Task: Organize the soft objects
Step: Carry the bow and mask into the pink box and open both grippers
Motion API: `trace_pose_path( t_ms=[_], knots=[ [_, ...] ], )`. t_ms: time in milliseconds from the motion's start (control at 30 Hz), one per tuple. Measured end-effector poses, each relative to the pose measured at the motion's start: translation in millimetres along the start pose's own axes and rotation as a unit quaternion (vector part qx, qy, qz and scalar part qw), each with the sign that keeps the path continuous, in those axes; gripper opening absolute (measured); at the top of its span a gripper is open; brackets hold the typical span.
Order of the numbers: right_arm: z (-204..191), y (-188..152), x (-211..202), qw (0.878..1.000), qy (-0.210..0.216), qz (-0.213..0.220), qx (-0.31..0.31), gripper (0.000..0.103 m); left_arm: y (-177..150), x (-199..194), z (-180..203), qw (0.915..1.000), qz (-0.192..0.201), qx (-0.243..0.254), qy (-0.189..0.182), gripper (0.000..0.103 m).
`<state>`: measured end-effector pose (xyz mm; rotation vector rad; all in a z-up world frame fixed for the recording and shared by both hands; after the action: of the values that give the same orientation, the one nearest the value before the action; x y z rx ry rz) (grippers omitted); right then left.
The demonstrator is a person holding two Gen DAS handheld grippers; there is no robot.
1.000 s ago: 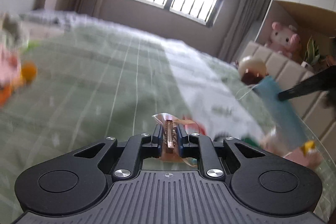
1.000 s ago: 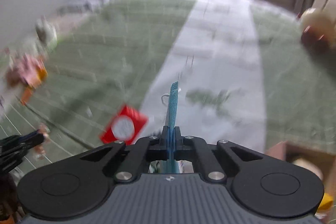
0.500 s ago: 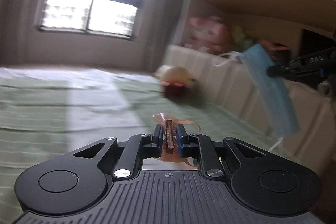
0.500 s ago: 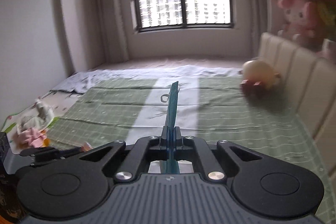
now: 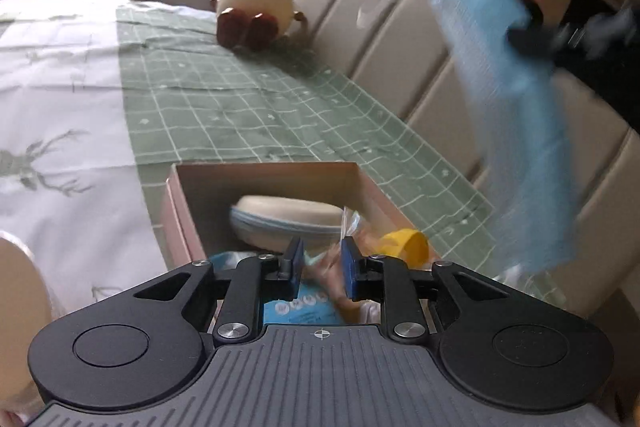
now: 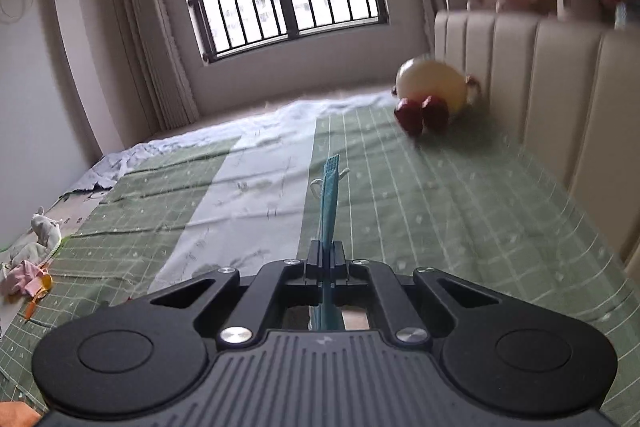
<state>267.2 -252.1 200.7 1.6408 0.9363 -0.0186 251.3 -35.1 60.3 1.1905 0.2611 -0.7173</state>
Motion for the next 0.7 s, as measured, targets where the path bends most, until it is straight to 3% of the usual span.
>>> trace_pose_path(
  t_ms=[233,433,533,600,700],
  knots=[
    [9.9,-22.7,53.7,0.997,0.053,0.014,0.057,0.003,-5.0,-73.4,-22.8,0.9975,0.061,-0.035,-0.002,0.023],
    [-6.4,-79.0,124.0,0.995,0.026,-0.078,0.055,0.003,-33.6,-137.4,-34.4,0.9982,0.054,-0.012,0.025,0.023],
    [-11.0,-110.4,146.3,0.992,-0.004,-0.125,0.034,0.003,-53.7,-163.3,-47.7,0.9965,0.056,0.014,0.061,0.023],
    [-13.8,-117.3,143.8,0.994,-0.002,-0.109,0.022,0.003,-66.0,-177.2,-60.4,0.9939,0.054,0.018,0.095,0.023],
    [-13.7,-117.1,135.6,0.994,0.004,-0.105,0.014,0.007,-79.7,-193.8,-89.4,0.9894,0.052,-0.015,0.135,0.023]
  ],
)
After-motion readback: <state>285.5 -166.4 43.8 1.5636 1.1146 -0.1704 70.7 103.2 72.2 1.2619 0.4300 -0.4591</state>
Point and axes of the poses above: each gripper's, at about its wrist camera, not at the fingertips, and x roughly the way its jaws point, z to its right, y to its top, the point moved 1 cm from there along x, roughly the way its jaws point, and after that the axes turned 5 degrees about y, right-handed, at the moved point
